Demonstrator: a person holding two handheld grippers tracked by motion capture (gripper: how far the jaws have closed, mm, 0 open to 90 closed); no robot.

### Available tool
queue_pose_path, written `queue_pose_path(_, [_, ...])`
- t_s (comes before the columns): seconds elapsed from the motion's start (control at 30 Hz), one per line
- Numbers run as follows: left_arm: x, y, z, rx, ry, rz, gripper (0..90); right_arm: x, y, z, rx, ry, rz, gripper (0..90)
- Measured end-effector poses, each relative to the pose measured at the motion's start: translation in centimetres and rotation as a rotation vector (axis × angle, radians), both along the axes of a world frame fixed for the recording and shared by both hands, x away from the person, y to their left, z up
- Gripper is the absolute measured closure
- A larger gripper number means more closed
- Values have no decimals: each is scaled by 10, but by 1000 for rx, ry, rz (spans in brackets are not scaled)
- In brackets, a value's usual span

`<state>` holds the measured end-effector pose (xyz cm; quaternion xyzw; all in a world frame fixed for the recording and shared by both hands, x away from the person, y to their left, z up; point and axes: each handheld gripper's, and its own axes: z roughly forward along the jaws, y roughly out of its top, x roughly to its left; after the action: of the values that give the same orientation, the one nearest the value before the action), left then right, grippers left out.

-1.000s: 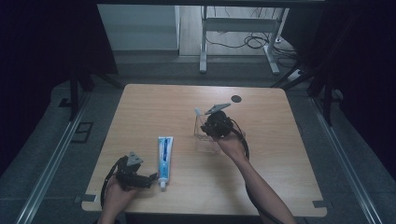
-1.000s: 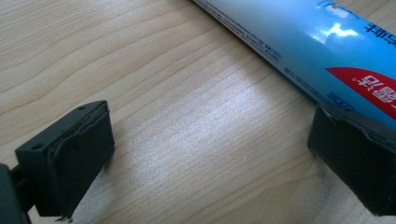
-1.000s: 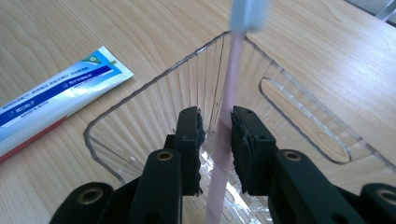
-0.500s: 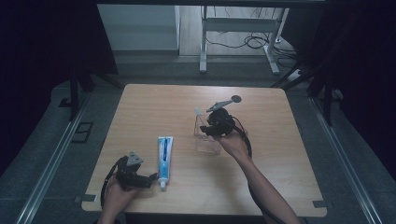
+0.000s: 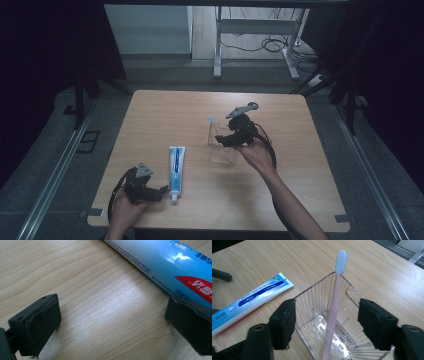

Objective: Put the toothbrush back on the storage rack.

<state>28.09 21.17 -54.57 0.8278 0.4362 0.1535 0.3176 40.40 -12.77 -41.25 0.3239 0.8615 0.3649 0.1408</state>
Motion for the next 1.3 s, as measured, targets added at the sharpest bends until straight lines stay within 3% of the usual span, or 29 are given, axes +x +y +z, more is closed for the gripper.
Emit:
queue_pose_path(0.6, [0, 0, 0, -6, -3, 4, 5, -22, -20, 9, -65, -35, 1, 0])
queue_pose_path(1.3, [0, 0, 0, -3, -3, 2, 5, -48, -57, 4, -92, -92, -43, 0])
